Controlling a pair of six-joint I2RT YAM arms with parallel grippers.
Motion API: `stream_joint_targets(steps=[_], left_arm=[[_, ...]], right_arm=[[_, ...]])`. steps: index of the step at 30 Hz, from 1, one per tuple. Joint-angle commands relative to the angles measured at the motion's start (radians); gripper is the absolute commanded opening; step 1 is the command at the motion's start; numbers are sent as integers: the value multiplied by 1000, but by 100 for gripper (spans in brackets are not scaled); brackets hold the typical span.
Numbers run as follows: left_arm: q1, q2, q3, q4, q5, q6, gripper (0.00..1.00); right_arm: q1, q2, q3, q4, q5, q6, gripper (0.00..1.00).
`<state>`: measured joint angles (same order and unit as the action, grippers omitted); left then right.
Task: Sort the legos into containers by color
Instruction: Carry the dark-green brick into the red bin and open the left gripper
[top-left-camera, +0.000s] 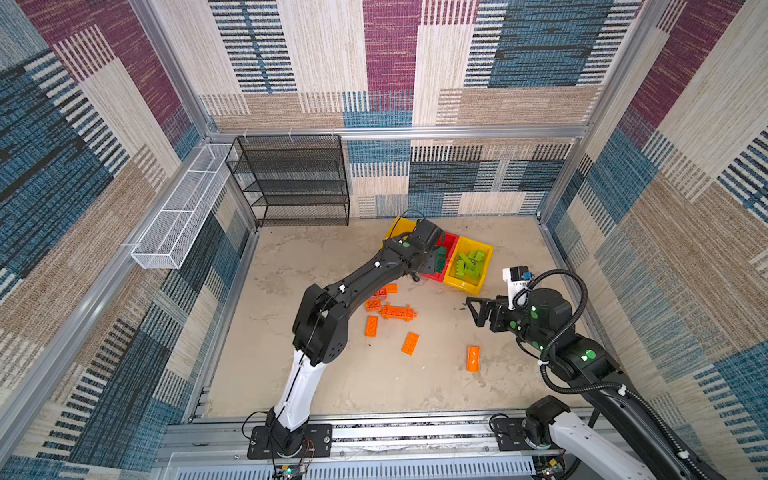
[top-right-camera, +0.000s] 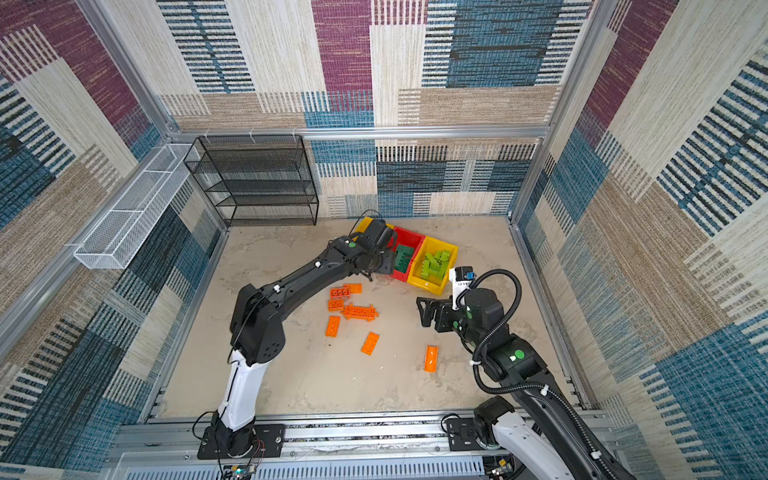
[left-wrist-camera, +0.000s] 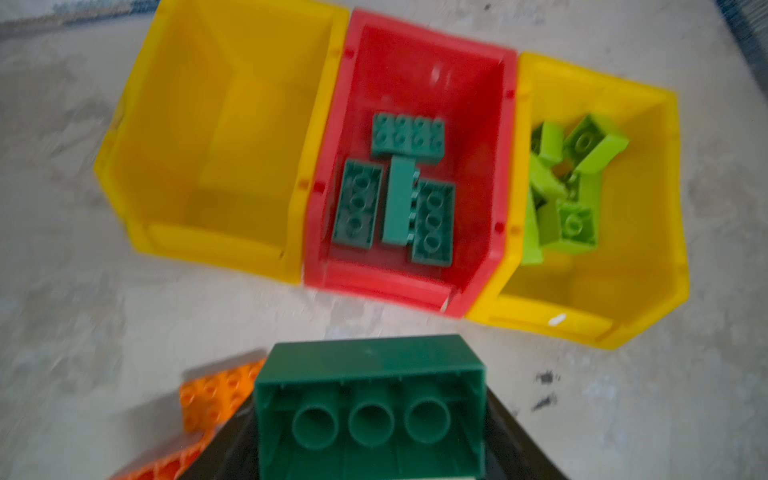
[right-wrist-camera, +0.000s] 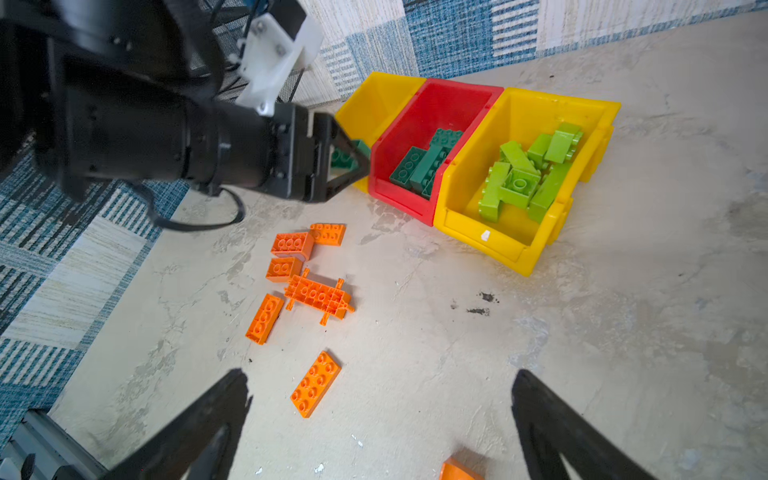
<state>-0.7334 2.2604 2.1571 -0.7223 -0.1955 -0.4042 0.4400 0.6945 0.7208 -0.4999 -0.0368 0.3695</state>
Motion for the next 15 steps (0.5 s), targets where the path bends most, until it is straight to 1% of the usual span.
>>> stream_joint_targets(steps=[1,4,6,7,9,11,13,15], left_arm=[[10,155,249,-84,53,118,40],[34,282,427,-71,98,118,43],[56,332,485,-52,137,91,46],[66,346,489,-32,154,74,53],[78,350,472,-2,177,61,58],[82,337,436,28,188,63,73],[83,315,390,54,200,66,84],[82,281,338,85,233,65,87]], right_arm=[[2,-8,14,-9,40,38,100],[1,-29,17,-24,49,62,100],[2,-39,24,-45,66,69,100],[1,-42,31,-59,78,70,100],[2,-46,44,-84,98,70,100],[1,-45,54,-100,115,66,100],[1,-44,53,-98,119,63,100],[0,-35,52,-89,114,64,100]])
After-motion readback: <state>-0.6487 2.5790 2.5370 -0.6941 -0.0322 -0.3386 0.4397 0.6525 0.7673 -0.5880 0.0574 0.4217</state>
